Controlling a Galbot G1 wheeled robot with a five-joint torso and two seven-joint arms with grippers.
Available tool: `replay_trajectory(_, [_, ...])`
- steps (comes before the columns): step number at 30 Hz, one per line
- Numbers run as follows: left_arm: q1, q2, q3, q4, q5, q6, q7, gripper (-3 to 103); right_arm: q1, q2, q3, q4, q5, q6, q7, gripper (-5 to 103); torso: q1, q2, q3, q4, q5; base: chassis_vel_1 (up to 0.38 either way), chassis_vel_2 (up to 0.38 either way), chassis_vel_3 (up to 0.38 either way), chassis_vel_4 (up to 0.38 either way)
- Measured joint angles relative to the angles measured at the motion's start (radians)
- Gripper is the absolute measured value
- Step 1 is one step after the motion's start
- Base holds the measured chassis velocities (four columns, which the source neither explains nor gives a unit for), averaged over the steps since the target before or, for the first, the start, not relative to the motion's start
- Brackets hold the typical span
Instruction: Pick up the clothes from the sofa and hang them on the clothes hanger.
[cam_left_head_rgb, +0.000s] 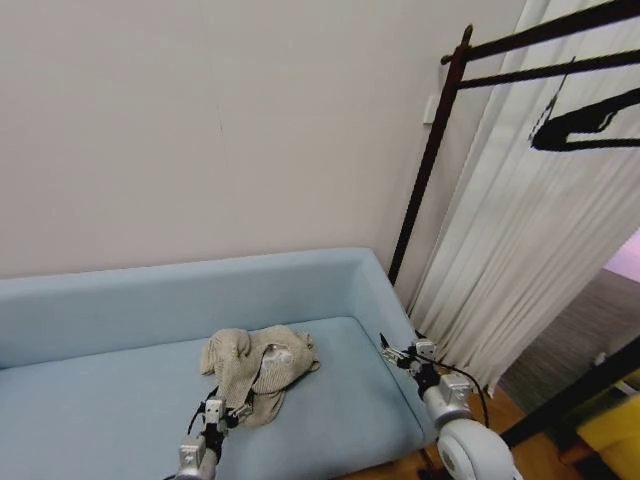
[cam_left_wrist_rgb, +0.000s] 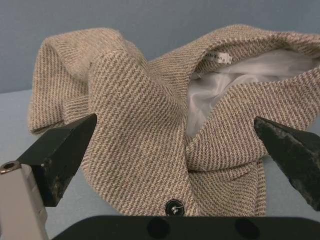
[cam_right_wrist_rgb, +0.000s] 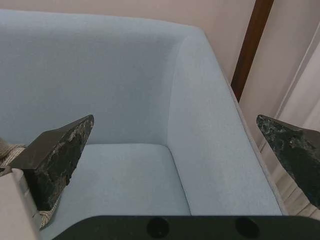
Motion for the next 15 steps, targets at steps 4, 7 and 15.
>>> replay_trajectory(4, [-0.047,0.007,0.02,0.051,0.0,0.017,-0.014,100,0.045,-0.019,-0.01,-0.037,0.027,0.0,-0.012,100,0.0,0.0,0.0,0.0,0.0,0.0,0.0,0.0,0.0])
replay_trajectory(7, [-0.071,0.012,0.026,0.078,0.001,0.023,-0.02,100,0.074,-0.03,-0.023,-0.053,0.053,-0.008,-0.018,100,0.0,0.0,0.0,0.0001,0.0001,0.0,0.0,0.0,0.0])
replay_trajectory(15, [-0.149,0.038,0.061,0.152,-0.002,0.06,-0.024,100,0.137,-0.05,-0.041,-0.093,0.095,-0.042,-0.024,100,0.0,0.0,0.0,0.0,0.0,0.0,0.0,0.0,0.0])
